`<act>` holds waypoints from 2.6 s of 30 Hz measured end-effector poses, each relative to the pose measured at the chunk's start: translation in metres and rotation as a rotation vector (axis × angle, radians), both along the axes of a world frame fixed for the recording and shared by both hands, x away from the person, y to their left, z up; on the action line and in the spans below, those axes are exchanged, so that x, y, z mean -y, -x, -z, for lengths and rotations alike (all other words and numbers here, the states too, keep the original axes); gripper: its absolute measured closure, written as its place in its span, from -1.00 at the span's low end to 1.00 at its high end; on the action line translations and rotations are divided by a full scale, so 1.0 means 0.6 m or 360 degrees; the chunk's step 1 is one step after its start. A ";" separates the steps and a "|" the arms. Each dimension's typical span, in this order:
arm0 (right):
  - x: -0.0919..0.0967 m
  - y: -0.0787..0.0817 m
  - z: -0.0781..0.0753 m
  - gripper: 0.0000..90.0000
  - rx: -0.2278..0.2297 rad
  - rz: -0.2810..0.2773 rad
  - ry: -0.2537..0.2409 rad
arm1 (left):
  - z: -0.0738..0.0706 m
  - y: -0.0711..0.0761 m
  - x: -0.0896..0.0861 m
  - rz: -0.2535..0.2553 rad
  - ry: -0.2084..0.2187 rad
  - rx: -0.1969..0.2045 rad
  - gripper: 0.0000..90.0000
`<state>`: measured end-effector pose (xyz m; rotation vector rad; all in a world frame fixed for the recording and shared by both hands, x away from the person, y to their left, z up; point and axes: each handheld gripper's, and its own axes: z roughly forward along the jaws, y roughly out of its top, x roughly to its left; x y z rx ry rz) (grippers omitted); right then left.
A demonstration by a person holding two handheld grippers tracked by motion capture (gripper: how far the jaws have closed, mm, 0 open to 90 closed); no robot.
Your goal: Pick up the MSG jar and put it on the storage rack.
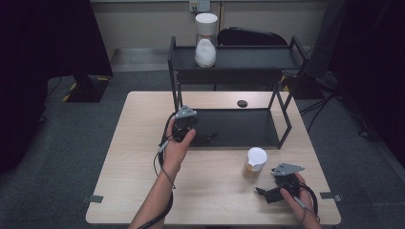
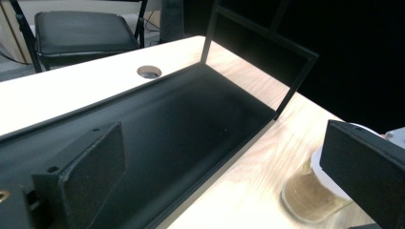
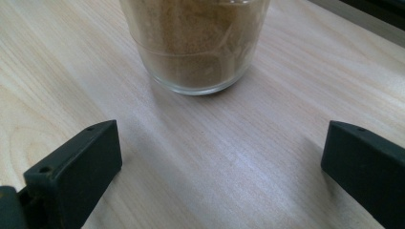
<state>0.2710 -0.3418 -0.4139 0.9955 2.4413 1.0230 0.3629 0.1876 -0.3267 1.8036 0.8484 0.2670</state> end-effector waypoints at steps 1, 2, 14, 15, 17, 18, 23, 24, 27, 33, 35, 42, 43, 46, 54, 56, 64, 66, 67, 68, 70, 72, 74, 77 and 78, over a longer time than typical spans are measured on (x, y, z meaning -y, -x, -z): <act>0.000 0.000 0.000 -1.00 0.0000 0.0000 0.0000 | 0.003 0.000 0.000 0.0009 -0.0003 0.0000 -0.97; 0.000 0.000 0.000 -1.00 0.0000 0.0000 0.0000 | 0.005 0.000 0.000 0.0014 -0.0011 -0.0003 -0.97; 0.000 0.000 0.000 -1.00 0.0000 0.0000 0.0000 | 0.045 0.008 0.006 0.0045 -0.0021 -0.0045 -0.97; 0.000 0.000 0.000 -1.00 0.0000 0.0000 0.0000 | 0.048 0.009 0.006 0.0050 -0.0020 -0.0047 -0.97; 0.000 0.000 0.000 -1.00 0.0000 0.0000 0.0000 | 0.056 0.012 0.006 0.0045 -0.0012 -0.0046 -0.97; 0.000 0.000 0.000 -1.00 0.0000 0.0000 0.0000 | 0.060 0.014 0.007 0.0047 -0.0015 -0.0049 -0.97; 0.000 0.000 0.000 -1.00 0.0000 0.0000 0.0000 | 0.078 0.021 0.012 0.0060 -0.0044 -0.0059 -0.97; 0.000 0.000 0.000 -1.00 0.0000 0.0000 0.0000 | 0.082 0.022 0.011 0.0062 -0.0044 -0.0064 -0.97; 0.000 0.000 0.000 -1.00 0.0000 0.0000 0.0000 | 0.091 0.025 0.010 0.0075 -0.0042 -0.0066 -0.97; 0.000 0.000 0.000 -1.00 0.0000 0.0000 0.0000 | 0.102 0.035 0.010 0.0084 -0.0085 -0.0078 -0.97; 0.000 0.000 0.000 -1.00 0.0000 0.0000 0.0000 | 0.106 0.040 0.009 0.0086 -0.0092 -0.0078 -0.97; 0.000 0.000 0.000 -1.00 0.0000 0.0000 0.0000 | 0.118 0.053 0.002 0.0086 -0.0147 -0.0087 -0.97; 0.000 0.000 0.000 -1.00 0.0000 0.0000 0.0000 | 0.120 0.055 0.000 0.0085 -0.0152 -0.0087 -0.97; 0.000 0.000 0.000 -1.00 0.0000 0.0000 0.0000 | 0.126 0.063 -0.003 0.0081 -0.0197 -0.0090 -0.97; 0.000 0.000 0.000 -1.00 0.0000 0.0000 0.0000 | 0.132 0.081 -0.017 0.0031 -0.0238 -0.0108 -0.97; 0.000 0.000 0.000 -1.00 0.0000 0.0000 0.0000 | 0.131 0.085 -0.016 0.0012 -0.0282 -0.0099 -0.97; 0.000 0.000 0.000 -1.00 0.0000 0.0000 0.0000 | 0.127 0.106 -0.019 -0.0050 -0.0431 -0.0083 -0.97; 0.000 0.000 0.000 -1.00 0.0000 0.0000 0.0000 | 0.125 0.112 -0.016 -0.0059 -0.0500 -0.0065 -0.97; 0.000 0.000 0.000 -1.00 0.0000 0.0000 0.0000 | 0.125 0.113 -0.015 -0.0063 -0.0522 -0.0066 -0.97; 0.000 0.000 0.000 -1.00 0.0000 0.0000 0.0000 | 0.127 0.115 -0.017 -0.0068 -0.0535 -0.0064 -0.97; 0.000 0.000 0.000 -1.00 0.0000 0.0000 0.0000 | 0.129 0.118 -0.018 -0.0077 -0.0553 -0.0065 -0.96; 0.000 0.000 0.000 -1.00 0.0000 0.0000 0.0000 | 0.131 0.123 -0.016 -0.0082 -0.0605 -0.0051 -0.97; 0.000 0.000 0.000 -1.00 0.0000 0.0000 0.0000 | 0.135 0.123 -0.017 -0.0077 -0.0624 -0.0065 -0.96; 0.000 0.000 0.000 -1.00 0.0000 0.0000 0.0000 | 0.141 0.123 -0.021 -0.0086 -0.0617 -0.0078 -0.96; 0.000 0.000 0.000 -1.00 0.0000 0.0000 0.0000 | 0.143 0.123 -0.022 -0.0087 -0.0620 -0.0081 -0.96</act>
